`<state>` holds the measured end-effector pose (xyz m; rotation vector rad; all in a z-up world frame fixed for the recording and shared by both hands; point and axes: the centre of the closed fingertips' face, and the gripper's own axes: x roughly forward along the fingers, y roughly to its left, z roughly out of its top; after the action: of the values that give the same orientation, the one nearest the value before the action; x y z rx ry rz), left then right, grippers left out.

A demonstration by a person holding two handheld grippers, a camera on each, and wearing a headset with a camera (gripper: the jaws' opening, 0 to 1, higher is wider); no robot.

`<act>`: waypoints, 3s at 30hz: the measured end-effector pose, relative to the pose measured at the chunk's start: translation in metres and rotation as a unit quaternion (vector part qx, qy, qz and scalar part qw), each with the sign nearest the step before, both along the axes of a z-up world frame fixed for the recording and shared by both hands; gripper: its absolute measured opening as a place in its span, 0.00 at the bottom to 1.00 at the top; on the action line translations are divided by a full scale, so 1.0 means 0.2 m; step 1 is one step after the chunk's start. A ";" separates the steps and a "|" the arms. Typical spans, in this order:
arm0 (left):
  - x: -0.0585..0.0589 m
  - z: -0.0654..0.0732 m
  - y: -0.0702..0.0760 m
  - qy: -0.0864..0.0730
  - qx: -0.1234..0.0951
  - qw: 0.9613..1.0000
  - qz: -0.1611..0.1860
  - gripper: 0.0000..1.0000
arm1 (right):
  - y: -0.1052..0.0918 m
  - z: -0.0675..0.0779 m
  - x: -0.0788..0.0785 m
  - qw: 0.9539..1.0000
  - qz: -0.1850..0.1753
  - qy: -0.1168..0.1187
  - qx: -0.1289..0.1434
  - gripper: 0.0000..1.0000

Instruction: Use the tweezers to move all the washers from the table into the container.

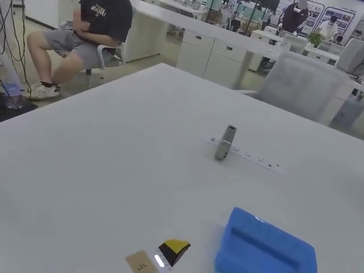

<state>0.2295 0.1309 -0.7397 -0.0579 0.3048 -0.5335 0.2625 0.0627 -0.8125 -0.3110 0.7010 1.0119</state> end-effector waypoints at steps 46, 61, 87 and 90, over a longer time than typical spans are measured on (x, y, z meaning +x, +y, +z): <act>0.00 0.01 -0.01 0.003 -0.012 1.000 -0.006 0.67 | 0.02 -0.02 -0.04 1.000 0.008 0.008 -0.005 0.04; -0.01 0.00 -0.01 0.005 -0.003 1.000 -0.010 0.66 | 0.02 -0.04 -0.01 0.999 -0.010 0.027 0.042 0.03; -0.01 -0.01 -0.01 0.009 0.001 1.000 -0.011 0.64 | -0.19 0.32 0.35 0.974 -0.152 0.010 0.168 0.03; -0.01 -0.01 -0.01 0.009 0.000 1.000 -0.010 0.64 | -0.17 0.31 0.40 0.977 -0.149 0.001 0.153 0.03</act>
<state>0.2283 0.1291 -0.7420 -0.0608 0.3239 -0.5528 0.3417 0.0291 -0.7509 0.0624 0.5623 0.8178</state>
